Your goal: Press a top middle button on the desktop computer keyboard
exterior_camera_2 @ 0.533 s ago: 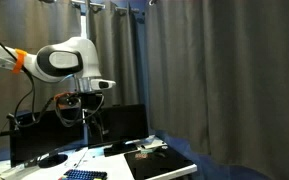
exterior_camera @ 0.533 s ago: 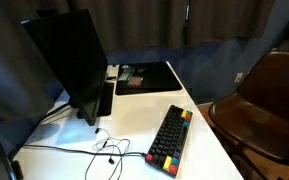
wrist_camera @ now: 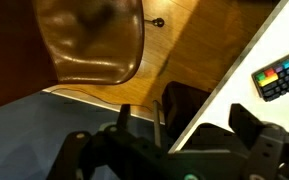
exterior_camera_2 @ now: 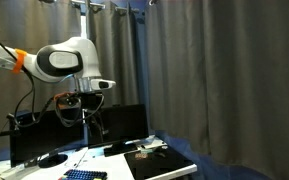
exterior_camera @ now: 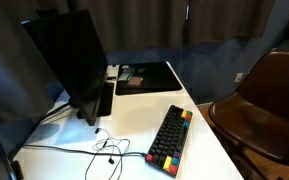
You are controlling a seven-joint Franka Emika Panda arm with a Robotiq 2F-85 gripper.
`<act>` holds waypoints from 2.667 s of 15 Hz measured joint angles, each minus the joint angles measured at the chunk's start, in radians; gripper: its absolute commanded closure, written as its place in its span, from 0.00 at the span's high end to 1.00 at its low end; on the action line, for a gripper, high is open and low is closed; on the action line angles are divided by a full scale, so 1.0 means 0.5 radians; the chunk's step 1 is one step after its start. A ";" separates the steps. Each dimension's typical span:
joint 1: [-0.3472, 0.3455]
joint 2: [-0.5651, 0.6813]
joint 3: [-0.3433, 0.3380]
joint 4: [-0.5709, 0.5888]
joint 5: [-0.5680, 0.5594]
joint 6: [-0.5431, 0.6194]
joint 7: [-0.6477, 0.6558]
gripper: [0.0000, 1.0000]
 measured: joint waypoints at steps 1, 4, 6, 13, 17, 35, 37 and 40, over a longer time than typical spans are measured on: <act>0.000 0.000 0.000 0.000 0.000 0.000 0.000 1.00; 0.094 0.056 0.037 -0.007 0.049 0.007 -0.042 1.00; 0.264 0.171 0.123 -0.020 0.154 0.063 -0.053 1.00; 0.797 0.854 0.470 0.049 0.384 0.670 -0.129 1.00; 0.881 1.268 0.584 0.190 0.386 1.055 -0.134 1.00; 0.876 1.658 0.650 0.270 0.399 1.394 -0.156 0.75; 0.875 1.763 0.680 0.305 0.395 1.469 -0.157 0.66; 0.873 1.917 0.711 0.379 0.387 1.557 -0.163 0.44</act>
